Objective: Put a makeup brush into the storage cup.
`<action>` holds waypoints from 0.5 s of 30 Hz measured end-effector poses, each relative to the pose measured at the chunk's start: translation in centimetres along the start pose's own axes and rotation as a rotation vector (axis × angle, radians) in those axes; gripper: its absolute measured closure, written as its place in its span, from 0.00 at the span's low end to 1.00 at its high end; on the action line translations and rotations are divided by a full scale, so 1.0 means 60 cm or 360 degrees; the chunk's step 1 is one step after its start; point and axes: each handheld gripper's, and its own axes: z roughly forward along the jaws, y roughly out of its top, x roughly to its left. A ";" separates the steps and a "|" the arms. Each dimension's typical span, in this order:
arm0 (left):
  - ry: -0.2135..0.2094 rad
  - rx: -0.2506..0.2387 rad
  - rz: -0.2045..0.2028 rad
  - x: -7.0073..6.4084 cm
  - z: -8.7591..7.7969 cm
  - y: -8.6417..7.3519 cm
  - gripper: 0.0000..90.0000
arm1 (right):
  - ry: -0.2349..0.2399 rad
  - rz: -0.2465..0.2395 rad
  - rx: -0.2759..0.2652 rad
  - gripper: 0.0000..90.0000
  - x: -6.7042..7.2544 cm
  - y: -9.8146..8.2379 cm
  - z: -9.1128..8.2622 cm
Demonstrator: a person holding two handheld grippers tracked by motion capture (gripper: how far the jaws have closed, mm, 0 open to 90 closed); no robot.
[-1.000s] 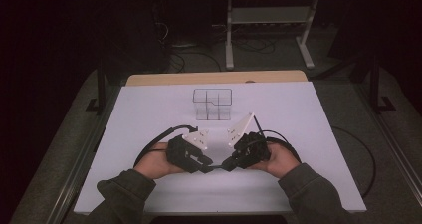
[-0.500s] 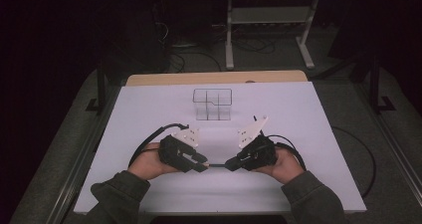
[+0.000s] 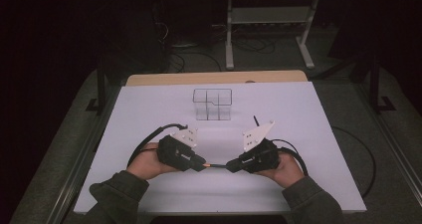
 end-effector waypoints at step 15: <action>-0.0019 0.0016 -0.0007 0.004 -0.001 0.001 0.84 | -0.0013 -0.0012 -0.0022 0.93 0.004 0.002 -0.005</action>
